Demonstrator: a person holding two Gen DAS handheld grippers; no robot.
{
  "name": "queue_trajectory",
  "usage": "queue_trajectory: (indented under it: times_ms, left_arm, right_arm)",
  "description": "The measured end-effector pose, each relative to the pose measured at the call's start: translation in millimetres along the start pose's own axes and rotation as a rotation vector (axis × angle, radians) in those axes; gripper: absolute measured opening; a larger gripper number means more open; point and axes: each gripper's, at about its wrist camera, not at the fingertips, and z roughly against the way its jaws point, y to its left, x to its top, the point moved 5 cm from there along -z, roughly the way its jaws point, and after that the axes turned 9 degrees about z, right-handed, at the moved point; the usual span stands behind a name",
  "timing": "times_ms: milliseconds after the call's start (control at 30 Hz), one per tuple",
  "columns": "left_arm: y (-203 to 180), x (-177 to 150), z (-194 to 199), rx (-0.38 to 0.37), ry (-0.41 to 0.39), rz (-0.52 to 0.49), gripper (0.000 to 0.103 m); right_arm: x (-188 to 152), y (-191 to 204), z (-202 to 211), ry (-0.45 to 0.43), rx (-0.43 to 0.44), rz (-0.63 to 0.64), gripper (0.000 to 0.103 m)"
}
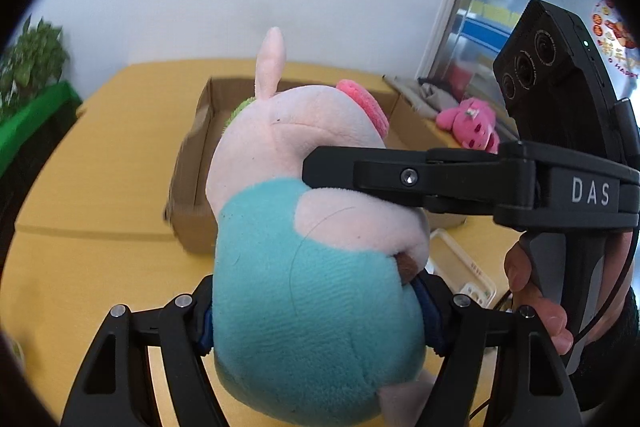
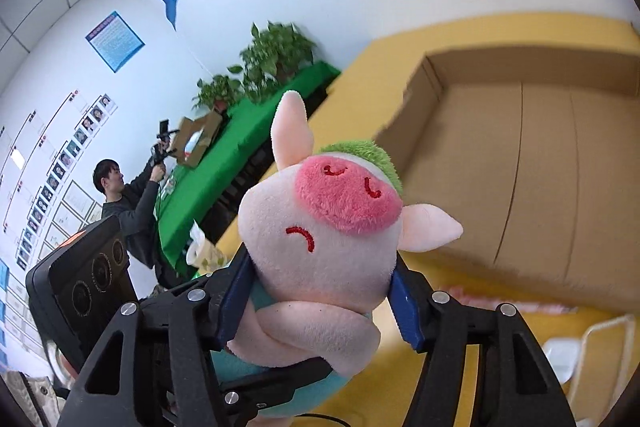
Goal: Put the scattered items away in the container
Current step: 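Close the right gripper on the pig plush while the left gripper holds it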
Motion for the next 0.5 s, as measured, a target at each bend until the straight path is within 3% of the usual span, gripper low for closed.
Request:
queue_trajectory:
  times_ms: [300,500]
  left_arm:
    - [-25.2,128.1,0.8,-0.032,-0.143,-0.119,0.075]
    - [-18.7,193.4,-36.3,-0.035,-0.123,-0.124,0.075]
  right_arm:
    - [115.3,-4.0,52.3,-0.142,-0.057,0.111,0.065]
    - [183.4,-42.7,46.0,-0.145,-0.067,0.114,0.065]
